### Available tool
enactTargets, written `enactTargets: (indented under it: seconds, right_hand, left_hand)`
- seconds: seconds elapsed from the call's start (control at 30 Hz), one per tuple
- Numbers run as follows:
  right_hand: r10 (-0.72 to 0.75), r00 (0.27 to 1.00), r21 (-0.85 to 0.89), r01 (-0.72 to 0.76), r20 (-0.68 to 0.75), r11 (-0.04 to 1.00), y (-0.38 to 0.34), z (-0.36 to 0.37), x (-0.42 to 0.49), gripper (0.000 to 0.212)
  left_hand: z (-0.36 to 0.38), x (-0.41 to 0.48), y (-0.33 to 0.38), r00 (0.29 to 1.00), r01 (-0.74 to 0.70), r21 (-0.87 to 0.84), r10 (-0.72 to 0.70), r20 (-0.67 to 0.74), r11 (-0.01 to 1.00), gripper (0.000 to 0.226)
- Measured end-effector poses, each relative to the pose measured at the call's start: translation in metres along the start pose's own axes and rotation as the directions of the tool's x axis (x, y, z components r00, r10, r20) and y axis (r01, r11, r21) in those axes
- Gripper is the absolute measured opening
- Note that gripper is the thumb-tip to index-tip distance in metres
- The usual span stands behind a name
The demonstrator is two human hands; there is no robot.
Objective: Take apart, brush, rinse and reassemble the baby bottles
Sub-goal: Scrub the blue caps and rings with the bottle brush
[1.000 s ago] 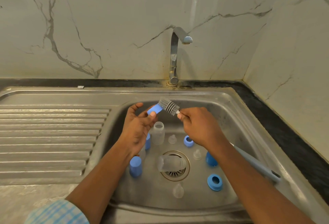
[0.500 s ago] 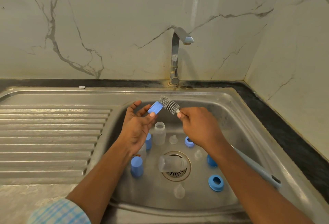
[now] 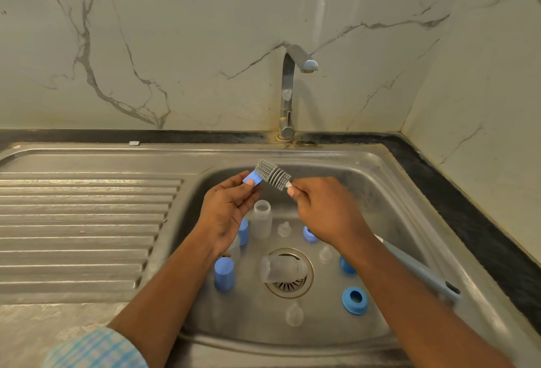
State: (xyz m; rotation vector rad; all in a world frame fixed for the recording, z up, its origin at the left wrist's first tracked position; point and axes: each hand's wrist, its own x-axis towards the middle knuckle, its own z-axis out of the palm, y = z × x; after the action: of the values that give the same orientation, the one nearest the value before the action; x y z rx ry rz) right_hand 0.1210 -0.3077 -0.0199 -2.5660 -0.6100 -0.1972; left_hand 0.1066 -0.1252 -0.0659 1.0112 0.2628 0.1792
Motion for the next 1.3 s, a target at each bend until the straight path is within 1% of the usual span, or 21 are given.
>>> enactTargets:
  seconds: [0.1,0.17,0.27,0.33,0.43,0.5,0.53,0.6,0.73,0.83,0.9,1.0,1.07,1.2,1.3]
  right_hand:
    - [-0.012,1.0,-0.018,0.013,0.02,1.0,-0.006,0.004,-0.002,0.028]
    - [0.017,1.0,-0.034,-0.017,-0.002,0.999,-0.006,0.004,0.001,0.027]
    - [0.08,0.997,-0.087,-0.08,-0.006,0.993,0.004,0.005,0.005,0.027]
    - [0.09,0.996,-0.092,-0.088,0.014,0.992,0.012,0.005,0.005,0.027]
    - [0.043,0.999,-0.054,-0.043,0.004,0.998,0.01,0.006,0.003,0.03]
    - [0.008,1.0,-0.038,-0.008,-0.003,0.999,0.005,0.008,0.003,0.032]
    - [-0.003,1.0,-0.031,0.003,-0.003,1.0,0.003,0.008,0.003,0.032]
    - [-0.002,1.0,-0.016,0.002,-0.005,1.0,0.003,0.009,0.003,0.029]
    - [0.022,0.999,0.01,-0.022,-0.036,1.0,0.008,0.005,0.005,0.027]
    - [0.028,0.999,0.02,-0.027,-0.044,0.999,0.008,0.004,0.006,0.029]
    - [0.04,0.998,0.017,-0.04,-0.038,0.999,0.008,0.003,0.006,0.029]
    - [0.041,0.999,0.013,-0.04,-0.035,0.999,0.008,0.002,0.006,0.027]
    - [0.041,0.999,0.01,-0.041,-0.032,0.999,0.008,0.002,0.005,0.03]
    - [0.047,0.998,0.026,-0.047,-0.029,0.999,0.007,0.0,0.004,0.037]
    - [0.043,0.998,0.026,-0.042,-0.034,0.999,0.006,-0.003,0.003,0.033]
  left_hand:
    - [0.001,-0.002,0.002,0.999,-0.043,0.012,0.043,-0.004,0.999,0.046]
    - [0.001,-0.002,0.005,0.998,-0.062,0.025,0.062,-0.007,0.998,0.05]
    - [0.009,-0.01,0.002,0.995,-0.07,0.092,0.063,0.071,0.993,0.043]
    - [0.013,-0.013,-0.003,0.994,-0.065,0.113,0.055,0.092,0.992,0.042]
    - [0.005,-0.006,-0.001,0.998,-0.07,0.057,0.07,-0.003,0.996,0.043]
    - [-0.001,0.0,0.001,0.996,-0.066,0.021,0.068,-0.06,0.998,0.03]
    - [-0.003,0.001,0.001,0.996,-0.064,0.012,0.064,-0.066,0.998,0.025]
    - [-0.001,0.0,0.001,0.997,-0.064,0.005,0.064,-0.039,0.998,0.025]
    - [0.006,-0.006,0.001,0.997,-0.058,-0.013,0.058,0.059,0.998,0.041]
    - [0.008,-0.011,0.003,0.992,-0.026,-0.059,0.033,0.123,0.998,0.04]
    - [0.009,-0.012,0.005,0.99,-0.018,-0.094,0.031,0.135,0.995,0.043]
    - [0.008,-0.01,0.005,0.995,-0.028,-0.156,0.043,0.095,0.987,0.05]
    - [0.007,-0.008,0.003,0.997,-0.035,-0.175,0.047,0.066,0.984,0.051]
    - [0.007,-0.007,0.003,0.998,-0.05,-0.176,0.056,0.029,0.983,0.04]
    - [0.004,-0.005,0.003,0.998,-0.058,-0.105,0.058,0.001,0.993,0.036]
